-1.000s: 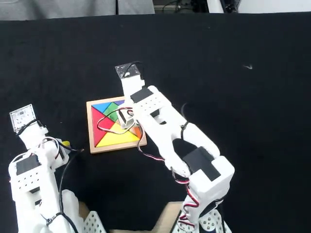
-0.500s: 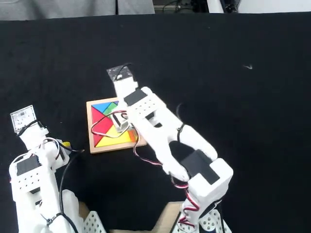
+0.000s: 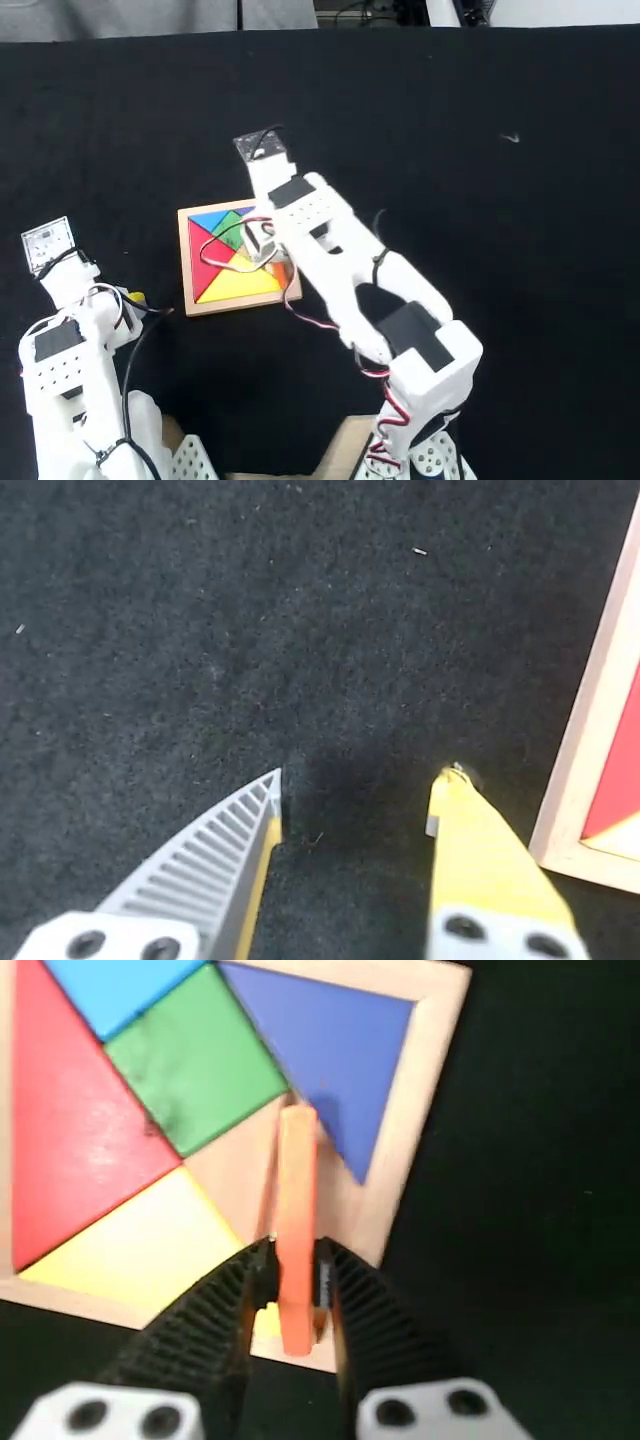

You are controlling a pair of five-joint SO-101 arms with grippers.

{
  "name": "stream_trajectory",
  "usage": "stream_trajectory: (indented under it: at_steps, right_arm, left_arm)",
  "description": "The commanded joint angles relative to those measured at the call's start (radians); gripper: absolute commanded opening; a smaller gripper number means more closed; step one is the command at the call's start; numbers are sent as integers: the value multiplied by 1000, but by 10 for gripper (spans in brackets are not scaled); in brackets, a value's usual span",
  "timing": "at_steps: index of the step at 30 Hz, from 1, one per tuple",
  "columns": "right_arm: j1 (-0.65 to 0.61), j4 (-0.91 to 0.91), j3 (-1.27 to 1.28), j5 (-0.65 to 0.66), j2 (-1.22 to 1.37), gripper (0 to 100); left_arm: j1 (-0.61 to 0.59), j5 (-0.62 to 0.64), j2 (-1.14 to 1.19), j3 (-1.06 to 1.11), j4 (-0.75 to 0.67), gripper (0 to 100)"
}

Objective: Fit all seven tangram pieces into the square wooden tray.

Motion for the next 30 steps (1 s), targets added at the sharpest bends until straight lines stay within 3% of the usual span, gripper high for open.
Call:
stream_trajectory:
  at_steps: [1, 25, 30]
  right_arm:
    - [26, -18, -48, 20, -8, 10]
    - [55, -86, -36, 23, -8, 18]
    - [51, -54, -38, 21, -13, 131]
  left_arm:
    - [15, -8, -14, -7, -17, 242]
    - [15, -8, -14, -7, -15, 242]
    - [15, -8, -14, -7, -15, 242]
